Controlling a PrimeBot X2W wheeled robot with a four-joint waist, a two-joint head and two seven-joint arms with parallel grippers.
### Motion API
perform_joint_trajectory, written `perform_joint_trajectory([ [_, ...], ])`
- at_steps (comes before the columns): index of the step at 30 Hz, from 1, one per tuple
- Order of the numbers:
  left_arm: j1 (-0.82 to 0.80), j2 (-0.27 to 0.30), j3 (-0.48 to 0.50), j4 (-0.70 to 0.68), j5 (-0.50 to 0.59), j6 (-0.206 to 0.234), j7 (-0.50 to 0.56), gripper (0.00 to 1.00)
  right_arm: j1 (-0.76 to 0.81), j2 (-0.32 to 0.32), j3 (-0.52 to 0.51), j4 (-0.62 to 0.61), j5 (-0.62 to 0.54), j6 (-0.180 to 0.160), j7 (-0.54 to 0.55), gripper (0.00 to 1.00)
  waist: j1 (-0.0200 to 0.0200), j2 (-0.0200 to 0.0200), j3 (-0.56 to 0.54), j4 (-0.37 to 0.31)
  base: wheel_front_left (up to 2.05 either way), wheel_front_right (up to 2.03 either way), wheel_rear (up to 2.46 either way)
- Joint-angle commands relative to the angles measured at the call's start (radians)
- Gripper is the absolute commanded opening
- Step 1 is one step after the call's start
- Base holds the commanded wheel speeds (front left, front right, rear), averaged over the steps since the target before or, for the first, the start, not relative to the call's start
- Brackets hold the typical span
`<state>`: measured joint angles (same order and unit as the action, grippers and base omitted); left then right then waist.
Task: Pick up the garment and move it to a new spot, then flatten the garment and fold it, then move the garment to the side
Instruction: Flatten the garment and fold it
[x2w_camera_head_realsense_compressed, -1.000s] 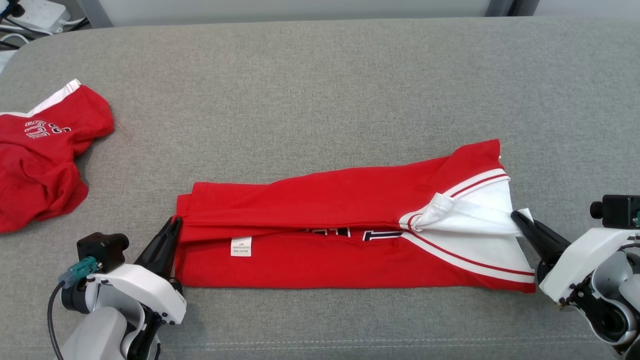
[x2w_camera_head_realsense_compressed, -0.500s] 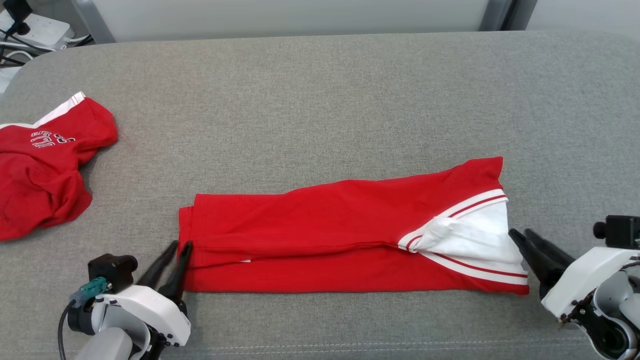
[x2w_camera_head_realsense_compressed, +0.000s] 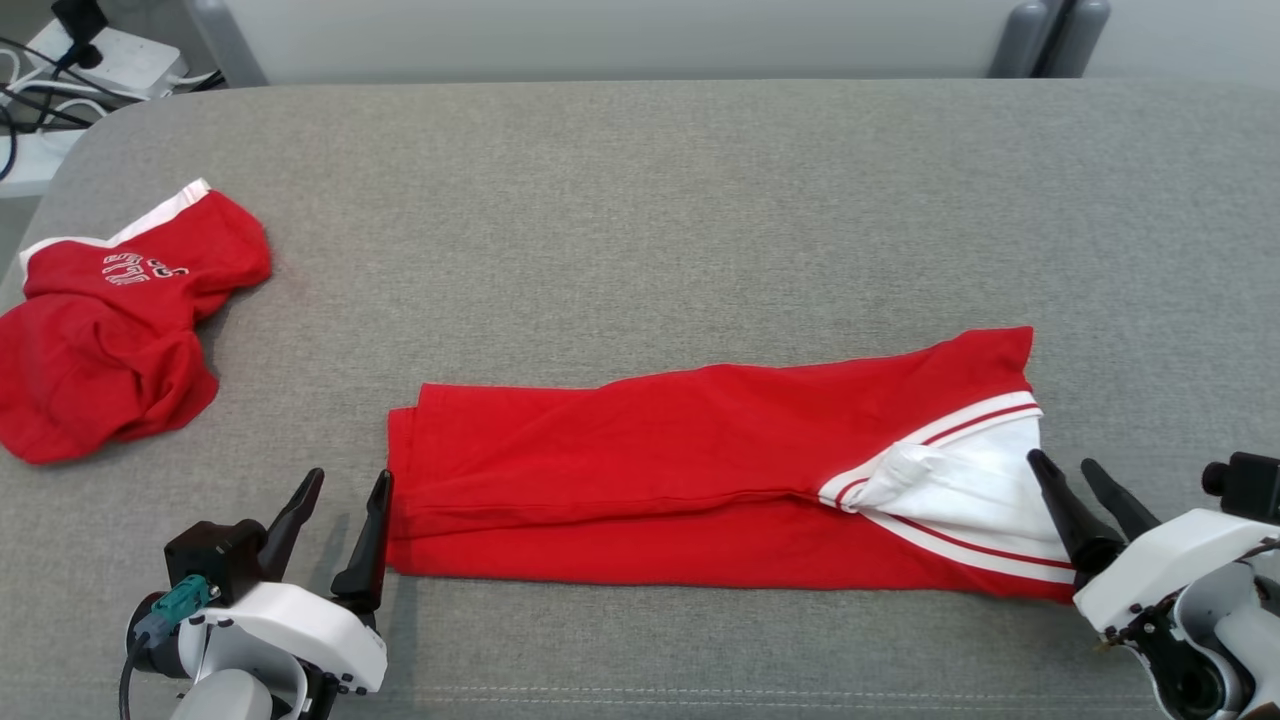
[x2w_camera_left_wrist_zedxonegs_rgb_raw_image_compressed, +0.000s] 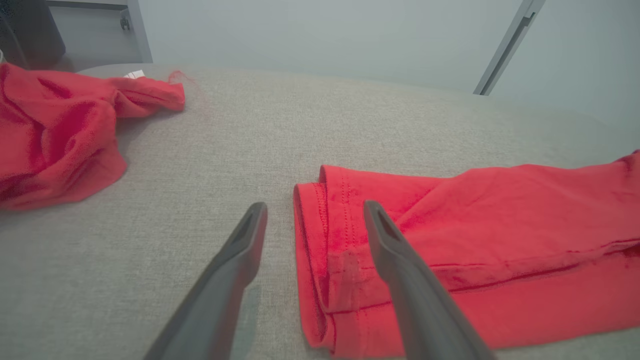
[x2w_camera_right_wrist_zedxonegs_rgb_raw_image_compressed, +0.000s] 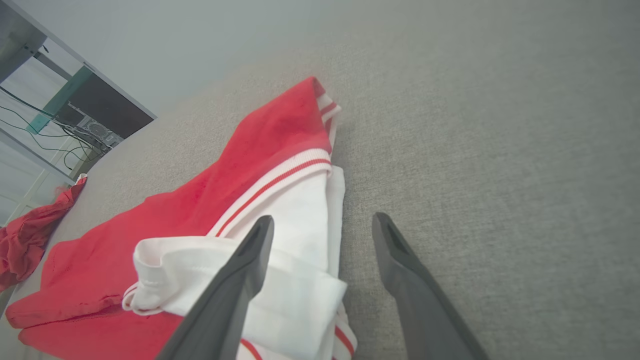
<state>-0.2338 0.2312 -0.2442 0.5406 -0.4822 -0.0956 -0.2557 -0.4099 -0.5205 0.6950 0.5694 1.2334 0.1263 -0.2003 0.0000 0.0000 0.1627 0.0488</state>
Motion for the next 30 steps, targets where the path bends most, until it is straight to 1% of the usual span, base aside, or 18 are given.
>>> perform_joint_trajectory([
  [1, -0.007, 0.021, 0.047, -0.029, 0.015, -0.001, -0.006, 1.00, -0.005, -0.008, 0.009, 0.003, -0.007, 0.004, -0.020, 1.00, 0.0000, 0.0000, 0.005, 0.011, 0.00, 0.00, 0.00],
  [6, 0.003, -0.003, 0.079, -0.047, 0.049, -0.014, -0.006, 1.00, -0.033, 0.027, -0.003, 0.088, -0.008, 0.004, -0.035, 1.00, 0.0000, 0.0000, 0.024, 0.050, 0.00, 0.00, 0.00],
  [11, 0.003, -0.014, 0.103, -0.055, 0.069, -0.025, -0.006, 1.00, -0.049, 0.041, -0.008, 0.154, 0.001, 0.004, -0.041, 1.00, 0.0000, 0.0000, 0.047, 0.087, 0.00, 0.00, 0.00],
  [17, -0.002, -0.022, 0.127, -0.061, 0.081, -0.032, -0.006, 1.00, -0.061, 0.064, 0.034, 0.155, 0.027, 0.004, 0.017, 1.00, 0.0000, 0.0000, 0.069, 0.106, 0.00, 0.00, 0.00],
  [21, -0.006, -0.030, 0.134, -0.062, 0.090, -0.034, -0.006, 1.00, -0.063, 0.066, 0.059, 0.149, 0.053, 0.004, 0.065, 0.99, 0.0000, 0.0000, 0.074, 0.109, 0.00, 0.00, 0.00],
  [23, -0.010, -0.035, 0.135, -0.064, 0.094, -0.034, -0.006, 1.00, -0.064, 0.064, 0.071, 0.144, 0.064, 0.004, 0.082, 0.36, 0.0000, 0.0000, 0.075, 0.108, 0.00, 0.00, 0.00],
  [24, -0.012, -0.036, 0.136, -0.065, 0.096, -0.034, -0.006, 1.00, -0.066, 0.062, 0.077, 0.141, 0.065, 0.004, 0.085, 0.00, 0.0000, 0.0000, 0.075, 0.107, 0.00, 0.00, 0.00],
  [27, -0.015, -0.040, 0.134, -0.069, 0.097, -0.035, -0.006, 1.00, -0.070, 0.056, 0.081, 0.137, 0.066, 0.004, 0.074, 0.00, 0.0000, 0.0000, 0.073, 0.105, 0.00, 0.00, 0.00],
  [30, -0.014, -0.041, 0.131, -0.073, 0.092, -0.035, -0.006, 1.00, -0.089, 0.038, 0.064, 0.167, 0.054, 0.004, 0.014, 0.00, 0.0000, 0.0000, 0.069, 0.099, 0.00, 0.00, 0.00],
])
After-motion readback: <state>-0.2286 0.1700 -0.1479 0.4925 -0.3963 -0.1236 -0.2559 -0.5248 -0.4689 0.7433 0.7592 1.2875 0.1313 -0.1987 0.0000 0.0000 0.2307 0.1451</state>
